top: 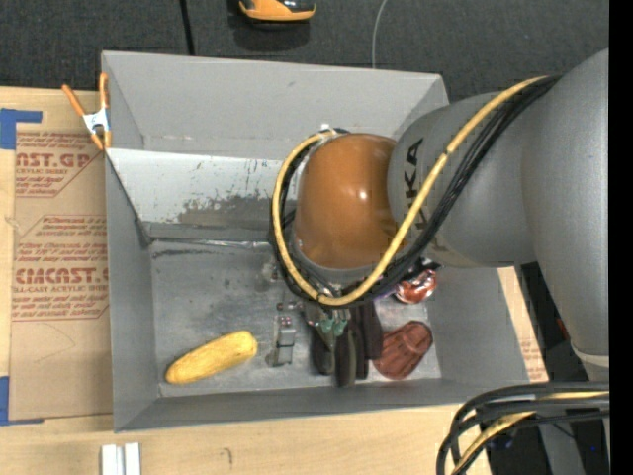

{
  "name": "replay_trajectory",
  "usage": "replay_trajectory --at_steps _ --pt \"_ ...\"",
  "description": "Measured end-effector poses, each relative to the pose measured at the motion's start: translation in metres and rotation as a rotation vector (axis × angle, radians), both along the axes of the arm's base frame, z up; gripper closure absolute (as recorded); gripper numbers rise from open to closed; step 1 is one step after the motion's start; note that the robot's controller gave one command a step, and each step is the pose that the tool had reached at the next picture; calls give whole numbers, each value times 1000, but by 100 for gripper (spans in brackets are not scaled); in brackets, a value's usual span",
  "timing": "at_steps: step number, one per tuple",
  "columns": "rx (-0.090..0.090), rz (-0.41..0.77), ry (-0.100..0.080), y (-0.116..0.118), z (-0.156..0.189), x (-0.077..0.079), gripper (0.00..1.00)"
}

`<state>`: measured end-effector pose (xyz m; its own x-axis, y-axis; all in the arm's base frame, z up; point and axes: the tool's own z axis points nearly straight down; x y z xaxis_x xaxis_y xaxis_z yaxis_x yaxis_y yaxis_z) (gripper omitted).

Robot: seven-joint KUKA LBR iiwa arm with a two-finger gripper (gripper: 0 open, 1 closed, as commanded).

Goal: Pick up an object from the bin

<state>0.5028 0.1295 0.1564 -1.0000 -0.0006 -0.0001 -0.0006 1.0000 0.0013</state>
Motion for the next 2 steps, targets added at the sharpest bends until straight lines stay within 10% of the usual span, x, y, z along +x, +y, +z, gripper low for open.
replay_trajectory --at_steps 2 --pt "-2 288 2 24 -69 -10 0"
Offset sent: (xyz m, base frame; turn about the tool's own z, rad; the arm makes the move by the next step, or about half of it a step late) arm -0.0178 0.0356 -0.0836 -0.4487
